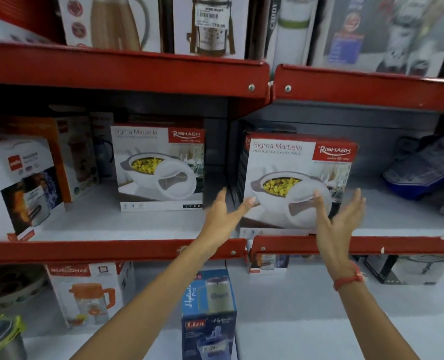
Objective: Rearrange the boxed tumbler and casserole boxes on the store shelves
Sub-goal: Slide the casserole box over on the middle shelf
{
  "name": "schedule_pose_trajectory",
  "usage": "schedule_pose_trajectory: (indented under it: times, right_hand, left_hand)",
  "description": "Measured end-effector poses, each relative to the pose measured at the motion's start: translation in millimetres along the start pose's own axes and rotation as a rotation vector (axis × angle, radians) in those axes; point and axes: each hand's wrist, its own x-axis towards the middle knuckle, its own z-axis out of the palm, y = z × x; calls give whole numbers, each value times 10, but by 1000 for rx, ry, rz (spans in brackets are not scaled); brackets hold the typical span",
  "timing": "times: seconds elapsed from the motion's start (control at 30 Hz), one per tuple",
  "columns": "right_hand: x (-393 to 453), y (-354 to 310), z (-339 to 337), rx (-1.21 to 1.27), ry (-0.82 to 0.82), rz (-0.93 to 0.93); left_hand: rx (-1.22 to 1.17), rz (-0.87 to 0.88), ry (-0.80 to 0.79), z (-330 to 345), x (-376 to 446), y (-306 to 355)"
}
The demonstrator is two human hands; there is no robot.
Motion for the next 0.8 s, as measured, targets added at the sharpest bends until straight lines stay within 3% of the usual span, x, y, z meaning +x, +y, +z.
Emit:
schedule_pose_trajectory:
  times: [0.07,0.17,0.47,0.8]
  right_hand:
    - [235,-57,35,80,-58,114]
    - [181,-15,64,211,-230,115]
    - [-186,-288,195,252,-351,-18]
    - [-824,-953,-169,307,-421,-41]
  left_hand:
    - [-43,-21,-52,35,150,5]
    - [-38,-4,-117,95,194,-144]
    - [101,116,182,-526,-181,-292]
    - [0,83,267,-1199,-1223,56]
